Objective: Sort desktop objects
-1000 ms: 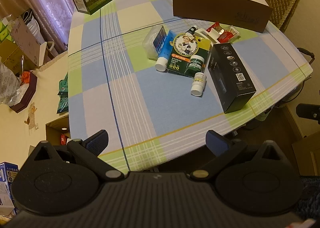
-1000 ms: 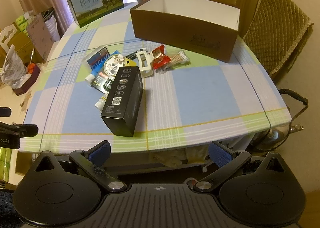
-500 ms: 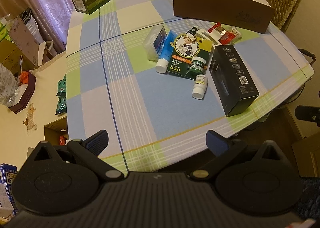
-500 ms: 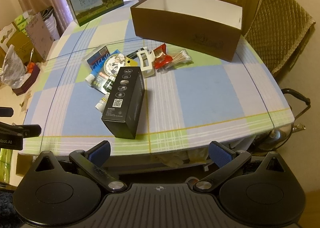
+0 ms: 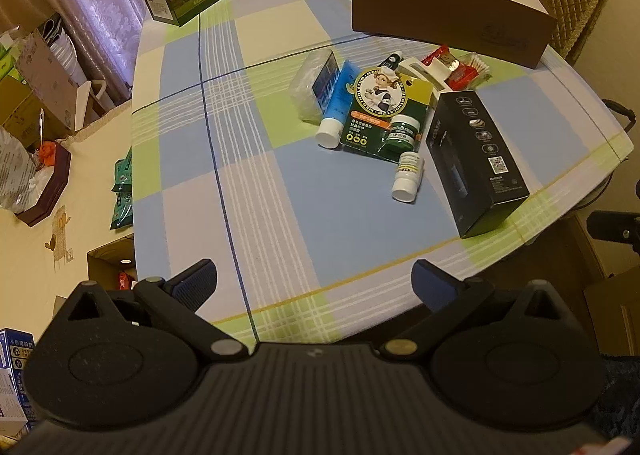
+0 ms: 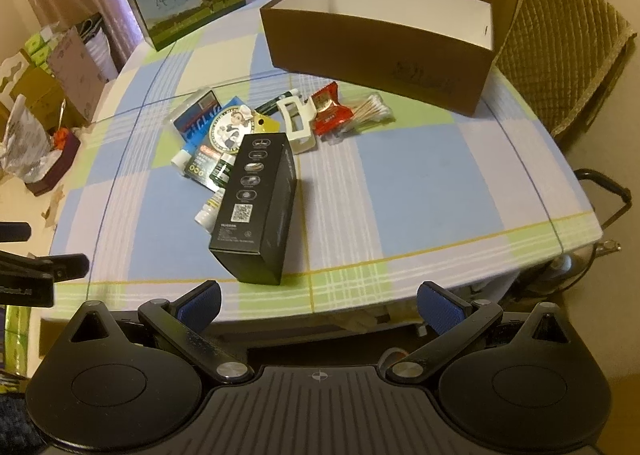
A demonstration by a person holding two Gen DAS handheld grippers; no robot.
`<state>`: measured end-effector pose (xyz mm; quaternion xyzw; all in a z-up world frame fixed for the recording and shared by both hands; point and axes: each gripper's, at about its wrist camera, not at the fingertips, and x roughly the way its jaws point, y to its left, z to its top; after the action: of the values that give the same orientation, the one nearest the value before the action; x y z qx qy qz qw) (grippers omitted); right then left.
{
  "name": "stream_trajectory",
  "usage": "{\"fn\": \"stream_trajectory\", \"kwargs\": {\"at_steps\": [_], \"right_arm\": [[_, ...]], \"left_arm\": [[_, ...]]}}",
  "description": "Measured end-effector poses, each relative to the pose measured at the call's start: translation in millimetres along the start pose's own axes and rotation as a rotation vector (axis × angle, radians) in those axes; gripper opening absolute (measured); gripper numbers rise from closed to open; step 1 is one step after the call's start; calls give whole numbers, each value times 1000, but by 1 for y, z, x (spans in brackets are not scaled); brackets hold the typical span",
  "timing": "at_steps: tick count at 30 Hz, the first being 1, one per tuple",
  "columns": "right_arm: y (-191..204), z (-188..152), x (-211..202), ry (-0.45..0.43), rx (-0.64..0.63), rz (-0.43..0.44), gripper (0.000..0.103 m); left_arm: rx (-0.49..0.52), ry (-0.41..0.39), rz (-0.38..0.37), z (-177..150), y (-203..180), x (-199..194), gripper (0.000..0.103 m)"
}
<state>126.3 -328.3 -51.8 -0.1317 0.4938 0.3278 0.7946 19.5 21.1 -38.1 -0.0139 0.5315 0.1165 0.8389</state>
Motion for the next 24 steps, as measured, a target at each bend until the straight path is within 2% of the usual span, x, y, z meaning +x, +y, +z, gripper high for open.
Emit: {"fn": "stream_trajectory", "kwargs": {"at_steps": [6,24], "right_arm": [[7,9,10,-23,-3,47,101],[25,27,48,-25,-35,60,101]], "left_arm": [[-9,-2,5,8,0,10,102],[-28,3,32,27,9,41,102]]}}
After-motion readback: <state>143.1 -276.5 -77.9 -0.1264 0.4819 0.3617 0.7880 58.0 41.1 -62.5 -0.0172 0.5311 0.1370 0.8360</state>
